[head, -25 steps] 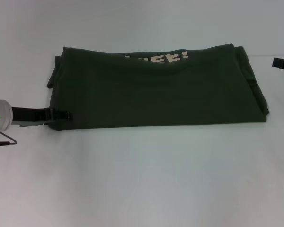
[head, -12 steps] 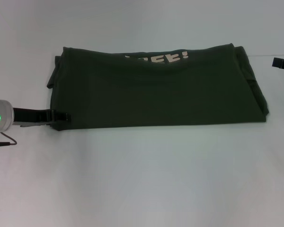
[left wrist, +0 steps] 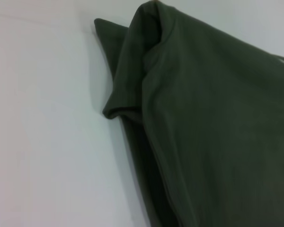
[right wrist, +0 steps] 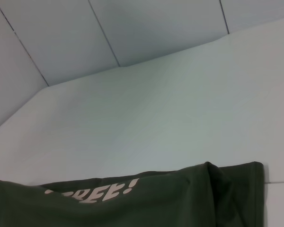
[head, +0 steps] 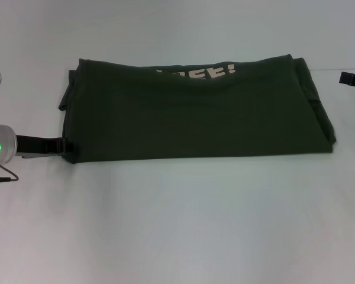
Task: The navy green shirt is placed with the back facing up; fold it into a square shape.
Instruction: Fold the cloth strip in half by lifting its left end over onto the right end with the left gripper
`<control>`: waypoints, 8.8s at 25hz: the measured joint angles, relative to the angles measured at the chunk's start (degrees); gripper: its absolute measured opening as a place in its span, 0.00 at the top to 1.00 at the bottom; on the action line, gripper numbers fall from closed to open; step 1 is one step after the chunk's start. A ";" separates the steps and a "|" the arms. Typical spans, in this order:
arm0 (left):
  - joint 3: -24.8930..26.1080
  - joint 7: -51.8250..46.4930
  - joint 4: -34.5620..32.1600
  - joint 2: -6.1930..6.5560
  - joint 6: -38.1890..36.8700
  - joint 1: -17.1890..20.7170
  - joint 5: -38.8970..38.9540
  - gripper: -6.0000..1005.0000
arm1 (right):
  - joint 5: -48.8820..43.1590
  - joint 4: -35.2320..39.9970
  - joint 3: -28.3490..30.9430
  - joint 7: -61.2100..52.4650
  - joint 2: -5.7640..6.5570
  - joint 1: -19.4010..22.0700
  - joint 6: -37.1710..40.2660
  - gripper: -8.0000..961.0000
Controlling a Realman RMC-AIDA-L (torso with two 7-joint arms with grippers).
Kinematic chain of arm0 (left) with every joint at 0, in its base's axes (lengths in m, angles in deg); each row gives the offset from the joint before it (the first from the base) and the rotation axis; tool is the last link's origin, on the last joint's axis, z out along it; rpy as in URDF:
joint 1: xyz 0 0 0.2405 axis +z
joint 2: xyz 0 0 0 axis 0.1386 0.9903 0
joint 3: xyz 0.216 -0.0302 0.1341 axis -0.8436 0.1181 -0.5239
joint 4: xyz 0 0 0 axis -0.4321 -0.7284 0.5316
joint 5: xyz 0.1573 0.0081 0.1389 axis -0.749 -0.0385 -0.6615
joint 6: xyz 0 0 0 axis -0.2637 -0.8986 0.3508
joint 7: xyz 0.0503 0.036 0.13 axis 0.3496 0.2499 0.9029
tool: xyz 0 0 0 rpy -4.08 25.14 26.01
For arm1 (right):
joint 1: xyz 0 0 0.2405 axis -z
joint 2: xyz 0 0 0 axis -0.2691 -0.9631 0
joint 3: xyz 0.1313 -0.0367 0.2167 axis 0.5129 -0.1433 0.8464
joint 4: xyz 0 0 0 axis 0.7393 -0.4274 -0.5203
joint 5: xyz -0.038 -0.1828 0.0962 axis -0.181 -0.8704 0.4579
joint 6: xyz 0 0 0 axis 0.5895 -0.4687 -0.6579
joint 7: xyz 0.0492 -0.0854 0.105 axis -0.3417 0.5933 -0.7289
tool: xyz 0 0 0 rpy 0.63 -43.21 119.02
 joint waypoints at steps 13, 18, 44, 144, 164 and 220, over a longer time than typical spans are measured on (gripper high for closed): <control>-0.42 -0.14 0.10 0.00 0.11 -0.24 -0.28 0.95 | -1.04 0.00 0.00 -0.49 0.00 -0.13 0.44 0.17; -0.42 -0.16 -0.07 0.08 -0.21 -0.26 -0.30 0.97 | -6.34 1.38 0.00 -6.30 0.24 -1.10 1.48 0.17; -0.63 0.28 -0.37 0.13 -1.24 -0.47 -0.29 0.97 | -27.55 0.50 -3.23 -21.00 -0.86 -6.31 2.57 0.17; -1.20 0.42 -0.26 0.00 -0.79 -0.42 -0.20 0.97 | -27.19 -2.19 -6.87 -17.57 -4.66 -7.16 -6.55 0.87; -0.77 0.60 -0.55 0.19 -1.23 -0.56 -0.20 0.97 | -27.06 -1.84 -5.81 -17.55 -4.26 -6.94 -5.60 0.93; 6.45 0.20 -11.42 3.64 -35.53 1.79 -7.76 0.91 | -27.07 10.46 3.50 -14.16 -5.53 5.96 19.96 0.79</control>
